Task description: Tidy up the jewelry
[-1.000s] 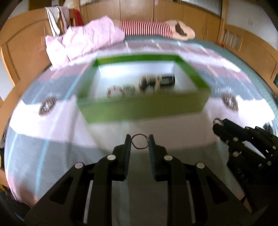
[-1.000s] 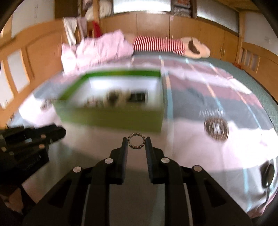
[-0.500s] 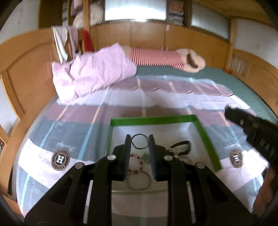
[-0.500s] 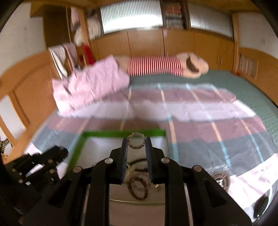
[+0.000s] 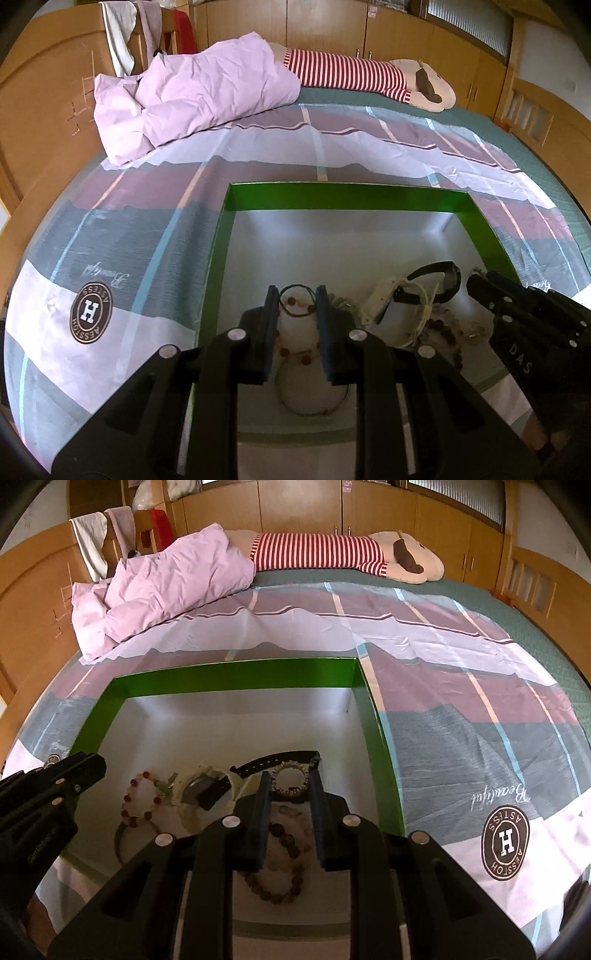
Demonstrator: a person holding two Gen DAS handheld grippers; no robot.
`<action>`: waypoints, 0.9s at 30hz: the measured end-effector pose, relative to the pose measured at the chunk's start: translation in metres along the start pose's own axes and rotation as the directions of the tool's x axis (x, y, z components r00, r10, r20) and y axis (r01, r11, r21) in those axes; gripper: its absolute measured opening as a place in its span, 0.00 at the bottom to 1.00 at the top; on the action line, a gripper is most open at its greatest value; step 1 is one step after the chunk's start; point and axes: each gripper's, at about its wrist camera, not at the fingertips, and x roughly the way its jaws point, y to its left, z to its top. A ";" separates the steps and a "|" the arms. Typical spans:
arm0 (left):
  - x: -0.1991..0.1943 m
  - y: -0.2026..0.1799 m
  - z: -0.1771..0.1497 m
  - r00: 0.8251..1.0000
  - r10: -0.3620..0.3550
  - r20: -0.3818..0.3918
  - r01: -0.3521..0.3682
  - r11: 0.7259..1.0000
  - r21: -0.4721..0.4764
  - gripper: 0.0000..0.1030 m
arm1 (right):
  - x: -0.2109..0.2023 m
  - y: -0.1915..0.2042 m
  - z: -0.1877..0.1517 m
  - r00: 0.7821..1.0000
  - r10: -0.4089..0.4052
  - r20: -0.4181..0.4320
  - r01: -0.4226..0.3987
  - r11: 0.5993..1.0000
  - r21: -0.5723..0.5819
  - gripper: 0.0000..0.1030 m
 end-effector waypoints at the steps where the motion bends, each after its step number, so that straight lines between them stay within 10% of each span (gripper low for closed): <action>1: 0.002 0.000 0.000 1.000 -0.001 -0.002 0.001 1.000 0.000 0.20 | 0.002 0.000 0.001 1.000 0.000 -0.001 0.000 1.000 -0.002 0.20; 12: 0.017 -0.007 -0.002 0.999 -0.010 -0.031 0.010 1.000 0.012 0.20 | 0.015 0.000 -0.005 1.000 -0.008 -0.030 0.008 1.000 -0.003 0.20; 27: -0.028 -0.009 -0.008 0.997 0.057 0.058 -0.058 0.998 0.026 0.78 | -0.044 -0.007 -0.005 0.989 -0.041 0.141 0.045 0.999 -0.025 0.90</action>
